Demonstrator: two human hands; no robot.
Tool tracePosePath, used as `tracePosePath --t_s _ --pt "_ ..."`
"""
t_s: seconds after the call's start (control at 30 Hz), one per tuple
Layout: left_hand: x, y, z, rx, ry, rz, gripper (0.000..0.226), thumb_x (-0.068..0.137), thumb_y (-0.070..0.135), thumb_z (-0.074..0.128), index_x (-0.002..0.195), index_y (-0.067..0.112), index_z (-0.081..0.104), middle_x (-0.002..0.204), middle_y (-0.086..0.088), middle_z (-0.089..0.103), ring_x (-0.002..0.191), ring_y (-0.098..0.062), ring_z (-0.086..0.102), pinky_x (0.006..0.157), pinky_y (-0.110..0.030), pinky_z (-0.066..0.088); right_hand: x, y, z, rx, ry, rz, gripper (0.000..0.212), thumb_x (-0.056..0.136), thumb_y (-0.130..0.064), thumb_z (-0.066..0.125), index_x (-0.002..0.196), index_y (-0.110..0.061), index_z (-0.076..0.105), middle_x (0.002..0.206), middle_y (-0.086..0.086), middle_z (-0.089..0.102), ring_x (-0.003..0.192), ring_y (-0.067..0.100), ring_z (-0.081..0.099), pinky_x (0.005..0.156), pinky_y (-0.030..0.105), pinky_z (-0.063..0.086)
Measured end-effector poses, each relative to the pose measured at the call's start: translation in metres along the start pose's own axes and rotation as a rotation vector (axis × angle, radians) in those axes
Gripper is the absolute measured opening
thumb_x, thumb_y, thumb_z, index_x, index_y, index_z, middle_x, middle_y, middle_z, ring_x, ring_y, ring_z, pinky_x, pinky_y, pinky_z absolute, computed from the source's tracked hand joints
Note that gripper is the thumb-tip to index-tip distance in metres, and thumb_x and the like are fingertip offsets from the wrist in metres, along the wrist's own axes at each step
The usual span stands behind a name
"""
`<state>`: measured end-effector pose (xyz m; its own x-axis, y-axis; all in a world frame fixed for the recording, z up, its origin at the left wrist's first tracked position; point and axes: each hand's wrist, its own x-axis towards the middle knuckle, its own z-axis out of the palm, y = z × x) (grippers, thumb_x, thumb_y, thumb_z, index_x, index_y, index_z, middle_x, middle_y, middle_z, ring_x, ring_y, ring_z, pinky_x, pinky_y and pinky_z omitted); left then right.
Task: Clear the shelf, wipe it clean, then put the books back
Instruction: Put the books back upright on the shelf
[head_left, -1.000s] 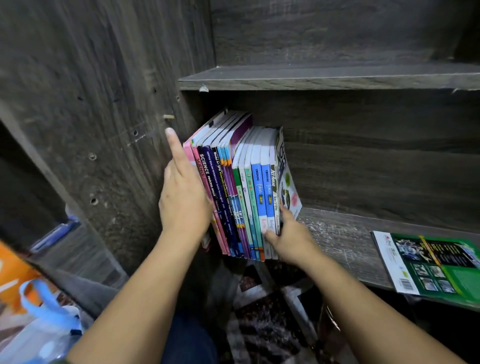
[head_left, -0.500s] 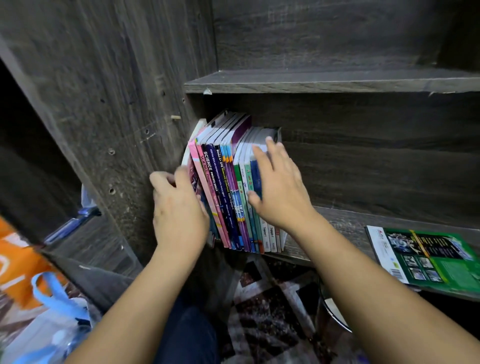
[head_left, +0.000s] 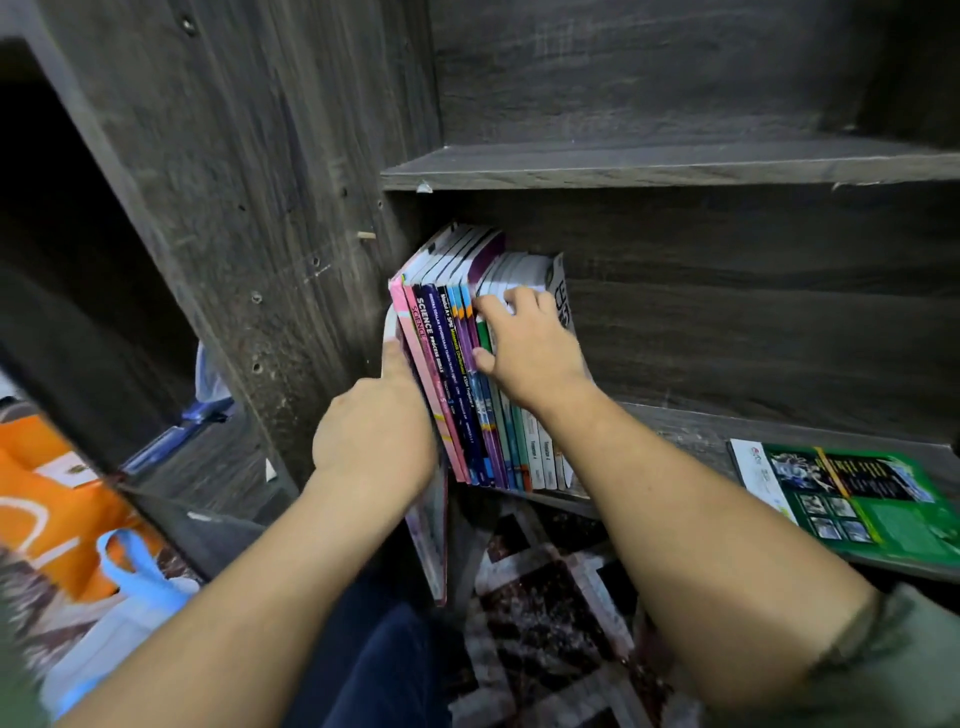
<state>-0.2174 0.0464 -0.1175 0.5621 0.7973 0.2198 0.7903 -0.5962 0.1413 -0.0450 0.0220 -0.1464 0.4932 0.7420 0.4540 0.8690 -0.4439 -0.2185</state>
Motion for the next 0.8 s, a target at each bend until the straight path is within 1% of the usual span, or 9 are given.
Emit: tracePosePath --t_s 0.07,0.17,0.3,0.33,0.43,0.53,0.63,0.73,0.8 --pt "-0.013 0.002 -0.004 0.027 -0.003 0.024 0.072 0.093 0.019 0.047 0.152 0.018 0.007 0.104 -0.017 0.061 0.079 -0.033 0.052 0.064 -0.036 0.037 -0.001 -0.002 -0.001 0.007 -0.012 0.006 0.06 0.091 -0.035 0.059 0.145 -0.028 0.032 0.14 0.009 0.037 0.132 0.027 0.026 0.09 0.04 0.045" --pt "-0.031 0.002 -0.009 0.068 -0.012 0.057 0.072 0.09 0.016 0.05 0.151 0.014 0.01 0.104 -0.017 0.062 0.094 -0.038 0.061 0.064 -0.036 0.037 -0.004 0.002 -0.004 0.002 -0.013 0.004 0.058 0.092 -0.032 0.057 0.145 -0.03 0.033 0.141 0.01 0.035 0.134 0.028 0.023 0.091 0.04 0.045" --pt "-0.053 0.001 -0.017 0.147 -0.036 0.152 0.084 0.089 0.013 0.048 0.154 0.025 -0.004 0.106 -0.015 0.062 0.096 -0.037 0.062 0.066 -0.037 0.039 -0.007 0.011 -0.008 0.005 -0.011 0.041 0.057 0.089 -0.03 0.059 0.141 -0.03 0.038 0.141 0.011 0.034 0.133 0.031 0.022 0.088 0.04 0.046" --pt "-0.056 0.001 -0.02 0.167 -0.043 0.192 0.085 0.088 0.015 0.049 0.154 0.027 -0.003 0.106 -0.014 0.062 0.096 -0.037 0.062 0.068 -0.038 0.041 -0.008 0.012 -0.009 0.0 -0.008 0.048 0.056 0.088 -0.031 0.06 0.14 -0.03 0.039 0.141 0.011 0.034 0.133 0.031 0.022 0.087 0.04 0.047" --pt "-0.058 0.003 -0.031 0.178 -0.09 0.272 0.08 0.087 0.023 0.05 0.154 0.029 0.006 0.113 -0.012 0.063 0.101 -0.034 0.062 0.077 -0.038 0.048 -0.012 0.021 -0.009 -0.01 0.006 0.065 0.052 0.086 -0.031 0.059 0.136 -0.031 0.044 0.141 0.01 0.034 0.131 0.031 0.023 0.085 0.041 0.048" --pt "-0.054 0.009 -0.044 0.141 -0.098 0.307 0.074 0.085 0.023 0.046 0.151 0.034 0.015 0.113 -0.012 0.064 0.101 -0.034 0.062 0.08 -0.038 0.05 -0.015 0.036 -0.012 0.012 0.023 0.096 0.044 0.082 -0.03 0.061 0.125 -0.026 0.05 0.141 0.009 0.036 0.128 0.031 0.025 0.084 0.044 0.05" --pt "-0.048 0.018 -0.057 0.146 -0.023 0.32 0.067 0.084 0.022 0.049 0.146 0.033 0.026 0.112 -0.013 0.063 0.099 -0.035 0.062 0.079 -0.038 0.05 -0.019 0.056 -0.015 0.009 0.035 0.113 0.042 0.08 -0.031 0.061 0.12 -0.027 0.052 0.142 0.006 0.037 0.127 0.03 0.025 0.085 0.041 0.046" --pt "-0.032 0.027 -0.071 0.165 0.052 0.313 0.063 0.083 0.02 0.05 0.143 0.029 0.035 0.114 -0.013 0.063 0.103 -0.036 0.061 0.082 -0.038 0.05 -0.022 0.069 -0.015 0.033 0.043 0.118 0.041 0.078 -0.032 0.063 0.118 -0.03 0.052 0.144 0.003 0.036 0.128 0.028 0.024 0.085 0.039 0.045" --pt "-0.016 0.033 -0.077 0.156 0.101 0.321 0.054 0.082 0.018 0.049 0.135 0.025 0.043 0.113 -0.013 0.063 0.099 -0.036 0.059 0.078 -0.036 0.048 -0.024 0.072 -0.014 0.047 0.053 0.116 0.04 0.078 -0.031 0.063 0.117 -0.029 0.053 0.143 0.003 0.036 0.129 0.028 0.024 0.082 0.038 0.044"
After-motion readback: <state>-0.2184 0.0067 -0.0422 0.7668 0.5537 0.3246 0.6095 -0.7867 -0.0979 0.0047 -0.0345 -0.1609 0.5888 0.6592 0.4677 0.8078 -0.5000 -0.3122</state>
